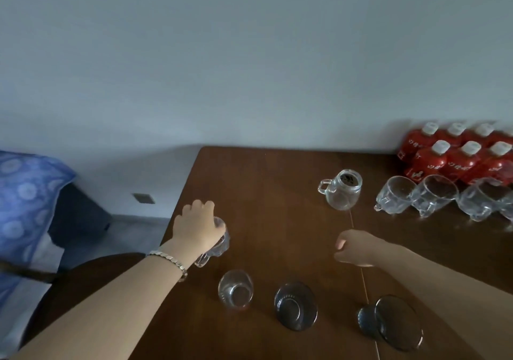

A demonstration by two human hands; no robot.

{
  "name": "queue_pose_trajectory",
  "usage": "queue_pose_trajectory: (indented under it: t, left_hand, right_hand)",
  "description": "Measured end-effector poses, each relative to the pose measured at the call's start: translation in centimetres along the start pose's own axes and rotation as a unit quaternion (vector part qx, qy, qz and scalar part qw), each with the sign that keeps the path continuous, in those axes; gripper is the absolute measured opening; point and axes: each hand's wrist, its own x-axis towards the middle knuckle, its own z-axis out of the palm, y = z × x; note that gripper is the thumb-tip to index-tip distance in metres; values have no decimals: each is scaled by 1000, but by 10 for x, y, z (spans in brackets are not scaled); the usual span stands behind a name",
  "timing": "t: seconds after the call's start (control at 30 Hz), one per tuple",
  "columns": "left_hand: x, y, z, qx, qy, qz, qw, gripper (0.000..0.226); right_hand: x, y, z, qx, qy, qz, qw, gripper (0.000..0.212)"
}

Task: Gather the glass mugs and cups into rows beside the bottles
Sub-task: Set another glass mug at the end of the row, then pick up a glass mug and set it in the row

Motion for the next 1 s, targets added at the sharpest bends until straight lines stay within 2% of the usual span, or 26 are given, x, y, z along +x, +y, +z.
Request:
queue_pose_trajectory:
  t: [0.1, 0.17, 0.3, 0.43, 0.6, 0.77, 1.0]
  left_hand:
    - [-6, -11, 16, 8, -58, -27, 998, 83]
    - [-6, -12, 28, -18, -76, -40, 996, 91]
    - [1, -2, 43, -50, -54, -80, 994, 94]
    - [6, 14, 42, -57, -36, -126, 990, 81]
    - [4, 64, 24, 14, -24, -38, 999, 79]
    - [-10, 155, 16, 0, -10, 83, 997, 77]
    - [-29, 253, 27, -32, -14, 103, 994, 75]
  right_hand:
    - [-6, -4, 8, 10, -3, -8, 1000, 38]
    - [-11, -2, 11, 16, 7, -7, 1000, 37]
    - [-22, 15, 13, 22, 27, 1, 999, 34]
    - [-38, 48, 10, 32, 39, 23, 998, 32]
    - [-57, 104, -1, 61, 46, 67, 995, 31]
    - [-78, 166, -7, 83, 58, 96, 990, 32]
    - [-90, 228, -15, 79, 47, 84, 992, 31]
